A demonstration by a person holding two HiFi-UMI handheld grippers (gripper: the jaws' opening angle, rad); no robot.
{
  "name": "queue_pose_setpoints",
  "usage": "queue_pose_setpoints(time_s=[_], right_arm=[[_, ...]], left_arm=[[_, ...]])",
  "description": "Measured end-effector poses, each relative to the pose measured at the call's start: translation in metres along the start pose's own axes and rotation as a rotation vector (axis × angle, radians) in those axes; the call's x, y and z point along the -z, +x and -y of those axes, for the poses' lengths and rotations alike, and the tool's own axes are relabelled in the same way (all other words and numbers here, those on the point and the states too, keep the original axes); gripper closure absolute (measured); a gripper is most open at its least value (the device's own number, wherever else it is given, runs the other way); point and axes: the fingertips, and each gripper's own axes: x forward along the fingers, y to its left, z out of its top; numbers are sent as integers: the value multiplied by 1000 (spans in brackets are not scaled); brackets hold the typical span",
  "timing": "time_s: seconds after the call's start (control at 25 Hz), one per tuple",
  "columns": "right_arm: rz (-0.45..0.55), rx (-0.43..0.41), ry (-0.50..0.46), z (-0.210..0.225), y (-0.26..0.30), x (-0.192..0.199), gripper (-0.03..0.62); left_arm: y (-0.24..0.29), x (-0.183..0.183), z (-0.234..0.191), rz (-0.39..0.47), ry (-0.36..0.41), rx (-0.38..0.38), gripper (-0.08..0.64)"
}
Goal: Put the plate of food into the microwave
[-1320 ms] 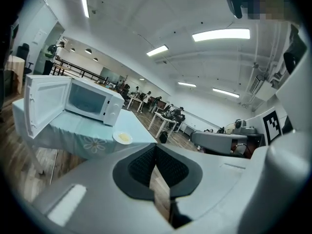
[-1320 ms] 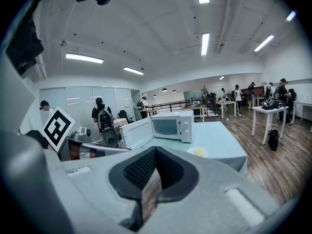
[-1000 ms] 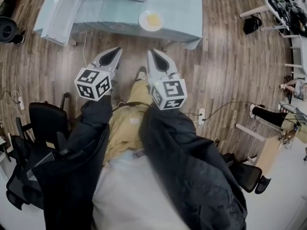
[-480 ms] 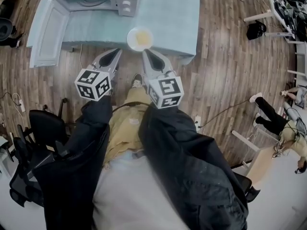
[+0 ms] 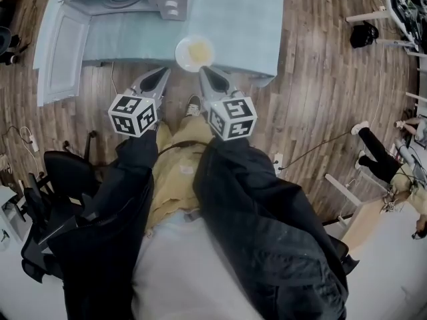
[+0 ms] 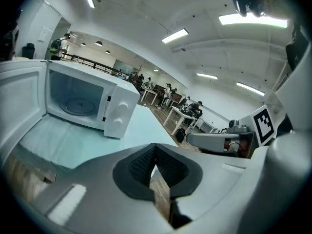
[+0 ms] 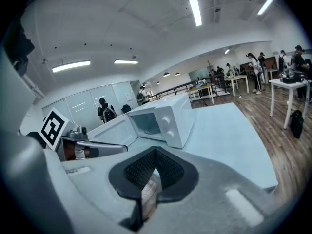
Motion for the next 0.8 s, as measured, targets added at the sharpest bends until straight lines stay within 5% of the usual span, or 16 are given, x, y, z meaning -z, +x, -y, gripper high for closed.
queue_pose_setpoints(time_s=[0.36, 0.8], right_arm=[[-138, 131, 220, 14, 43, 76, 592], [-188, 245, 453, 50, 73, 136, 591]], left_arm=[[18, 38, -45, -145, 2, 48, 560], [31, 69, -75, -247, -24, 51, 560]])
